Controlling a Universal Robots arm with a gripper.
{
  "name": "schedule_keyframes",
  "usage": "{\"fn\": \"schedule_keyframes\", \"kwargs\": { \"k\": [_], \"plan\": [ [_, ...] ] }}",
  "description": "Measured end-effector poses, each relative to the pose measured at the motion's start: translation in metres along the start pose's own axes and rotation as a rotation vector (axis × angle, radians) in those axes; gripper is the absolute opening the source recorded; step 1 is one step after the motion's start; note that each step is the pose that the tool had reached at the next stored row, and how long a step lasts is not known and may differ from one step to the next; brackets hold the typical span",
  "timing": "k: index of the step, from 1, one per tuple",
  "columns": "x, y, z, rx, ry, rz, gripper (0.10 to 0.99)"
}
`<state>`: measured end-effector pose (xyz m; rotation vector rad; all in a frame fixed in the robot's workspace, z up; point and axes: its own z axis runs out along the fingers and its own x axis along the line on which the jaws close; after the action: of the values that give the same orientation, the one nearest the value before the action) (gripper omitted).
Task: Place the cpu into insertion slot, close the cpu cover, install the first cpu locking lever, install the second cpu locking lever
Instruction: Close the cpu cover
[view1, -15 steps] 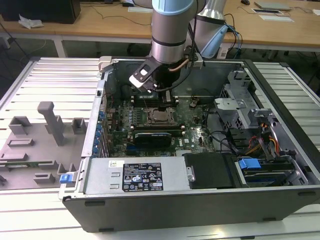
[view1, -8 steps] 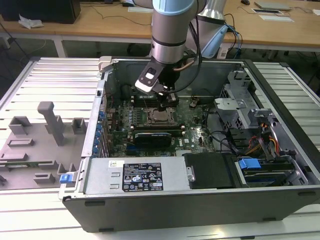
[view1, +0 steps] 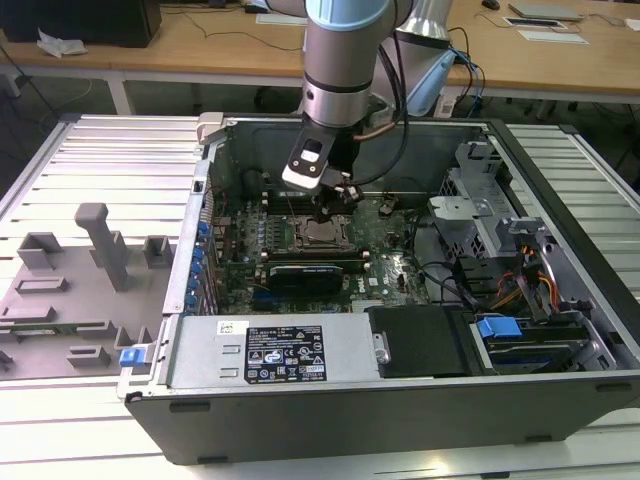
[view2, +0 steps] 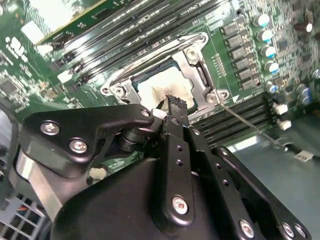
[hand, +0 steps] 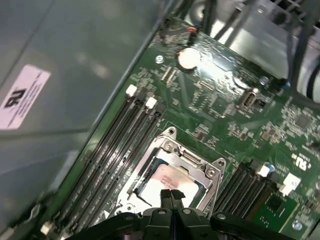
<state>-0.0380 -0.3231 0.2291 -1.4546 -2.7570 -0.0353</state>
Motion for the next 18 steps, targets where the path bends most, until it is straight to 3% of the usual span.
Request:
{"fn": "schedule_keyframes", "kwargs": {
  "k": [18],
  "plan": [
    [0.0000,0.0000,0.0000,0.013,0.0036,-0.416,0.106]
  ]
}}
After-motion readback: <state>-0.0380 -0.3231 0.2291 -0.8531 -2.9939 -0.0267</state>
